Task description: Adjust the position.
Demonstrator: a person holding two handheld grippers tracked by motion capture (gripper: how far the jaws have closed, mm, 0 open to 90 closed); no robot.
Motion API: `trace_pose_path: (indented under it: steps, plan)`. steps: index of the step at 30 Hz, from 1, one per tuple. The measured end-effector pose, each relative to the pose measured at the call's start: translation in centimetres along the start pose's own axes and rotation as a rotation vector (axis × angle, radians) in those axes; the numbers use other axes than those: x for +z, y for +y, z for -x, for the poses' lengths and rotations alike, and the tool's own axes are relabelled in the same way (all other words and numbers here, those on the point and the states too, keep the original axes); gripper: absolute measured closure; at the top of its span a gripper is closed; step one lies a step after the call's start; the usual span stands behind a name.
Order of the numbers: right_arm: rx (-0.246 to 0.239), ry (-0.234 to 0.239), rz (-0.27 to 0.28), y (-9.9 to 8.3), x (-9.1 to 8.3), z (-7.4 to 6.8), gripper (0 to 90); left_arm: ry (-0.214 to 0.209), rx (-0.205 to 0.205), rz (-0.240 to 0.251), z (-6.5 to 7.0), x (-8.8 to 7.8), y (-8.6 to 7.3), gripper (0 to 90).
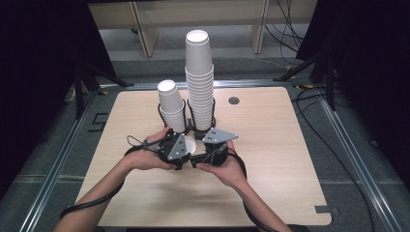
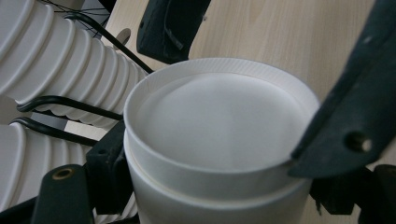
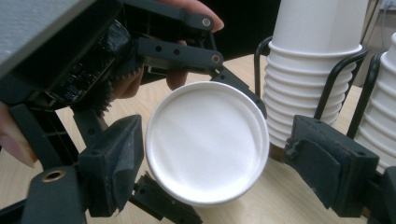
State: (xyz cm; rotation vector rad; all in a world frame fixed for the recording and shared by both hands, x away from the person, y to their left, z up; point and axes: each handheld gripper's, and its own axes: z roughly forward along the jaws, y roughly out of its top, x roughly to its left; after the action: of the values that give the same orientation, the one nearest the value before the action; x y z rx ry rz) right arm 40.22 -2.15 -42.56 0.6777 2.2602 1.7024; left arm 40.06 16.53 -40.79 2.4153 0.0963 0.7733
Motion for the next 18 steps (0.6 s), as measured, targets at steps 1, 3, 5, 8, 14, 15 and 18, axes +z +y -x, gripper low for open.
trace_pose_path:
  steps: [1, 3, 5, 8, 14, 15, 18]
  plan:
    - [-0.003, 0.008, 0.022, -0.09, 0.25, 0.04, 19.7, 0.001, 0.000, -0.002, 0.00, 0.00, 0.01, 22.0]
    - [0.007, -0.002, -0.004, -0.10, 0.16, 0.01, 20.1, 0.001, -0.001, 0.001, 0.02, 0.04, -0.01, 22.0]
    - [-0.031, -0.004, 0.009, -0.10, 0.30, 0.14, 20.3, 0.001, 0.000, 0.001, 0.04, 0.07, -0.02, 22.0]
    - [-0.023, 0.002, 0.012, -0.11, 0.38, 0.13, 20.4, 0.000, 0.001, 0.002, 0.06, 0.08, 0.00, 22.0]
    - [0.007, 0.007, -0.007, -0.22, 0.47, -0.06, 20.5, -0.003, 0.002, 0.001, 0.15, 0.14, 0.07, 22.0]
    - [0.001, 0.014, 0.000, -0.24, 0.58, -0.02, 20.4, -0.004, 0.004, -0.001, 0.15, 0.16, 0.09, 22.0]
    - [-0.006, 0.004, -0.001, -0.29, 0.73, 0.01, 20.2, -0.005, 0.008, -0.002, 0.19, 0.15, 0.15, 22.0]
